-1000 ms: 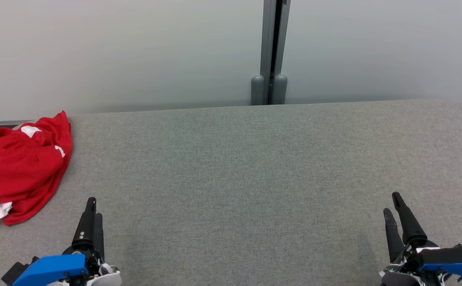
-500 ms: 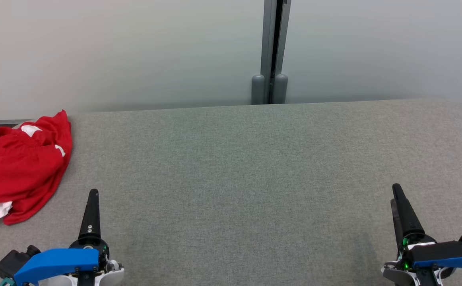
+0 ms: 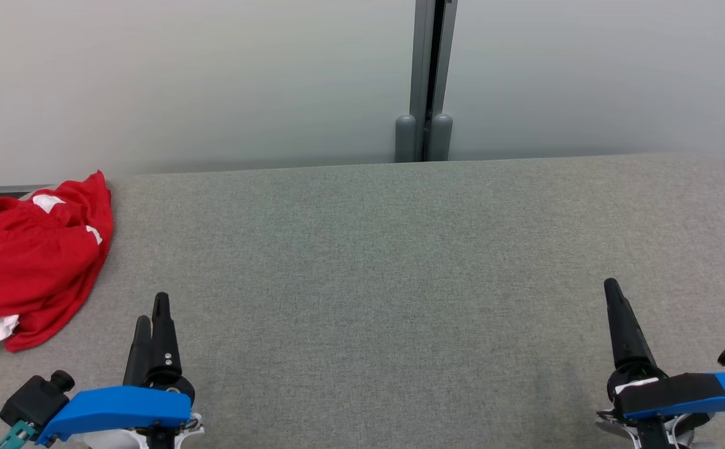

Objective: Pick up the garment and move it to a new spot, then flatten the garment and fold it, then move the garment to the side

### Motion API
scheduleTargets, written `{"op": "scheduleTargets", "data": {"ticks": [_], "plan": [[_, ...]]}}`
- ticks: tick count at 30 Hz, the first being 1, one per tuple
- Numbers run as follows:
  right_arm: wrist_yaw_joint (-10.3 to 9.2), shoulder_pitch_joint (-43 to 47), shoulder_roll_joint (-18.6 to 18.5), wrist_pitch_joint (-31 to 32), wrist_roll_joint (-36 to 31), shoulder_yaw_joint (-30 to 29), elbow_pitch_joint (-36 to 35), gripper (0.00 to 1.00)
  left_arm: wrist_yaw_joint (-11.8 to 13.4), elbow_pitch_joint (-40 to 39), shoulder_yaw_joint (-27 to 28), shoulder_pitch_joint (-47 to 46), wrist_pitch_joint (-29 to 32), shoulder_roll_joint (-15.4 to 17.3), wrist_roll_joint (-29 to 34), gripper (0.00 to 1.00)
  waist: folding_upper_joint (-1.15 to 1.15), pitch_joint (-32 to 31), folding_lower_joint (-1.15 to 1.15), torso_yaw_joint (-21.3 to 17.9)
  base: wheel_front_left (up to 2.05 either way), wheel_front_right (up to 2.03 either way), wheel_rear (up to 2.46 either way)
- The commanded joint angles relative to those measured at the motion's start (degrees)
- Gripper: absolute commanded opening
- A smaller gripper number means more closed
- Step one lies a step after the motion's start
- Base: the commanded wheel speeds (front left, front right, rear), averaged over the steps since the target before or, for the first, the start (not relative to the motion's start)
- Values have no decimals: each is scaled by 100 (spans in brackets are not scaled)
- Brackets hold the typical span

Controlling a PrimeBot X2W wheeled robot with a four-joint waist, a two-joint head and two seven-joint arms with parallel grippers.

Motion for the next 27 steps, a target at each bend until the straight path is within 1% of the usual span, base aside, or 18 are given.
{"op": "scheduleTargets", "data": {"ticks": [1,9,15,16,27], "plan": [[10,-17,-37,-61,-297,48,-138,100,34,-117,-34,-35,-64,45,252,100,0,4,0,2,0,0,0],[10,23,-40,-215,-1382,258,-81,100,109,-111,-141,48,-218,48,1080,100,0,15,0,8,0,0,0],[11,6,-43,-324,-2023,315,24,100,144,-9,-172,107,-326,50,1601,100,0,19,0,9,0,0,0],[11,6,-43,-324,-2023,315,24,100,144,-9,-172,107,-326,50,1601,100,0,19,0,9,0,0,0],[12,-107,-48,-508,-2928,313,153,100,154,156,-217,151,-508,53,2433,100,0,48,0,12,0,0,0]]}}
